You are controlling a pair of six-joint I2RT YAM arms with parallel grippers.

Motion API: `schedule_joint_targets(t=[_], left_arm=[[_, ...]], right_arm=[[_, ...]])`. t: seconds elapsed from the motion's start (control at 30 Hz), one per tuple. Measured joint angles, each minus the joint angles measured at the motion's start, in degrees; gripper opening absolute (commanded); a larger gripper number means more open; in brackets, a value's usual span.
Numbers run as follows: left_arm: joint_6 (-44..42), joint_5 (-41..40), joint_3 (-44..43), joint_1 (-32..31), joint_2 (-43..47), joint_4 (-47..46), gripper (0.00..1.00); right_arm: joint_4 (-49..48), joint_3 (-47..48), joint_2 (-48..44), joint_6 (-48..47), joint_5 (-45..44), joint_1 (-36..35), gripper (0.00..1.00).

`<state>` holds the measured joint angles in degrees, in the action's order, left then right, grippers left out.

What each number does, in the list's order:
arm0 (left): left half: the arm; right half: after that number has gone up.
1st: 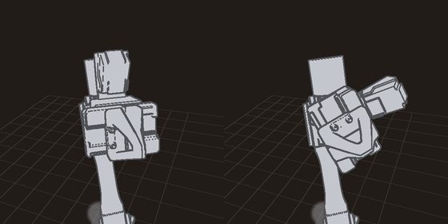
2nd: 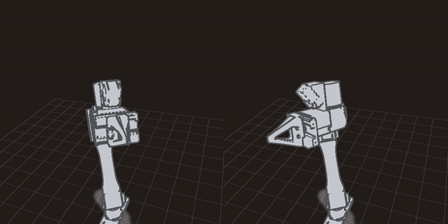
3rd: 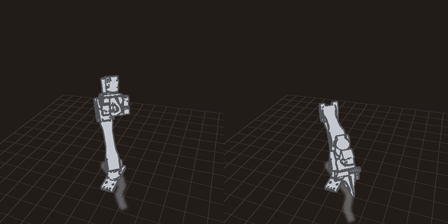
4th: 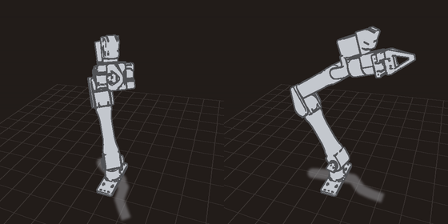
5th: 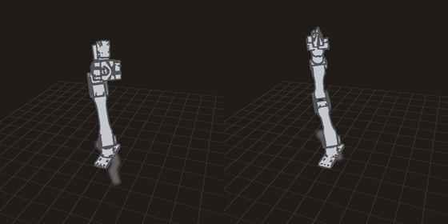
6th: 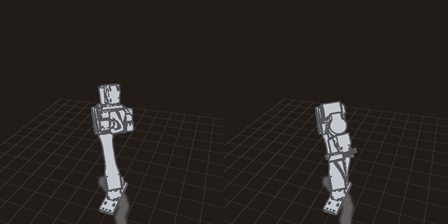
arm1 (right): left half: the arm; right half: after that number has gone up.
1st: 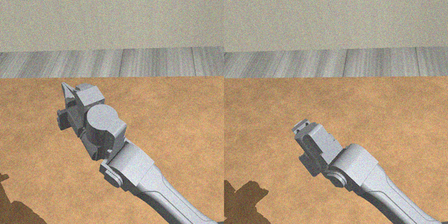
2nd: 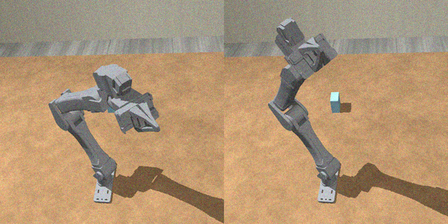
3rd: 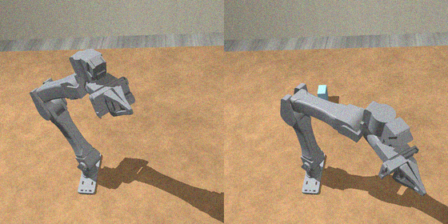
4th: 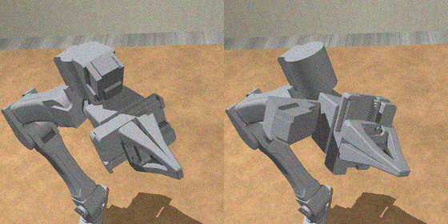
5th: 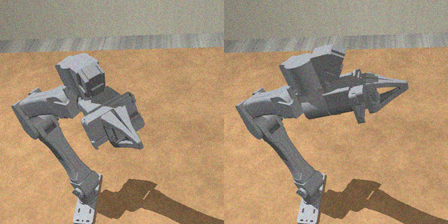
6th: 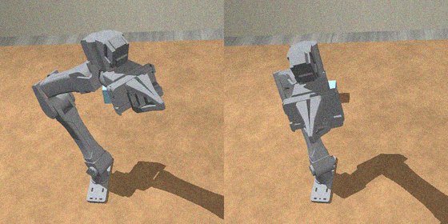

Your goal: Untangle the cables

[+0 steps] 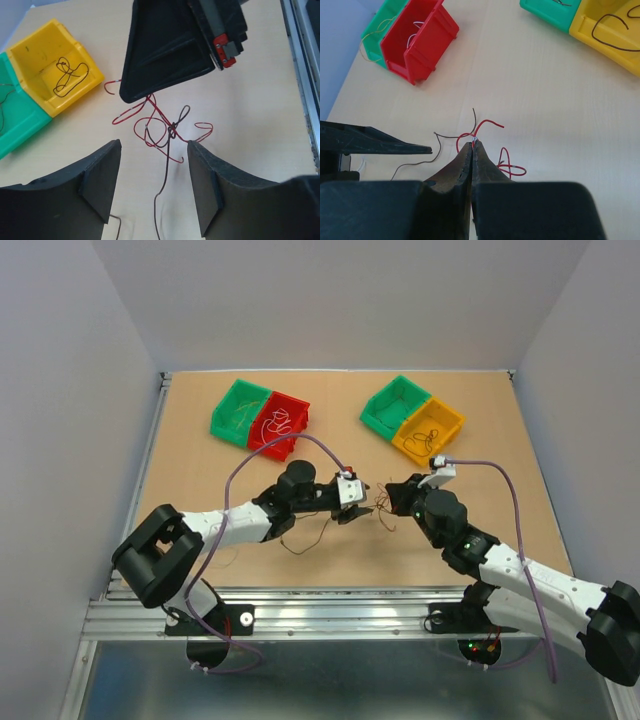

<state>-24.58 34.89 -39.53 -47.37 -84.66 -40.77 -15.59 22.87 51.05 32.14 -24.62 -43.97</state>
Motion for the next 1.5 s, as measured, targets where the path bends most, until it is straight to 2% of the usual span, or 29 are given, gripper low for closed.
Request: schedule_joint_targets(t=[0.4,0.5,0.6,0.7,0.77,0.8,0.97,1.1,1.3,1.5], left_arm=[[-1.77,2.78,0.09,-0.59,-2.56,-0.72,0.59],[-1.86,2.62,0.07,-0.59,-3.58,-0.72,0.55],[-1.90,2.49,-0.09,-0.63,-4.61,-0.57,0.44],[-1.97,2.14,-1.09,-0.85,-5.84,-0.26,0.38],[-1.97,1.92,-1.79,-1.03,-6.40,0.04,0.26],[-2.14,1.68,-2.54,-1.16,-6.93,0.33,0.00],[-2.58,0.70,-4.55,-1.60,-8.17,1.49,0.00],[-3.72,0.87,-4.31,-1.75,-7.85,2.03,0.00],[-8.26,1.44,-2.23,-1.92,-5.77,4.55,0.00],[-11.39,0.55,-0.44,-2.08,-3.26,5.97,0.00]], right_arm=[[-0.07,0.02,-0.04,-0.09,1.22,0.00,0.00],[-0.07,0.02,-0.17,-0.26,1.33,0.00,0.01],[-0.09,0.02,-0.44,-0.37,1.51,0.00,0.01],[-0.17,0.02,-0.46,-0.39,1.75,0.00,0.01],[-0.24,0.02,-0.46,-0.39,1.99,0.00,0.01],[-0.26,0.02,-0.48,-0.39,2.12,0.00,0.01],[-0.28,0.02,-0.85,-0.68,1.81,0.00,0.01],[0.81,0.35,-3.02,-2.45,-1.81,0.00,0.01],[5.79,7.82,-8.13,-7.41,-13.11,0.00,0.01],[6.88,14.56,-17.73,-10.84,-21.62,0.00,0.00]])
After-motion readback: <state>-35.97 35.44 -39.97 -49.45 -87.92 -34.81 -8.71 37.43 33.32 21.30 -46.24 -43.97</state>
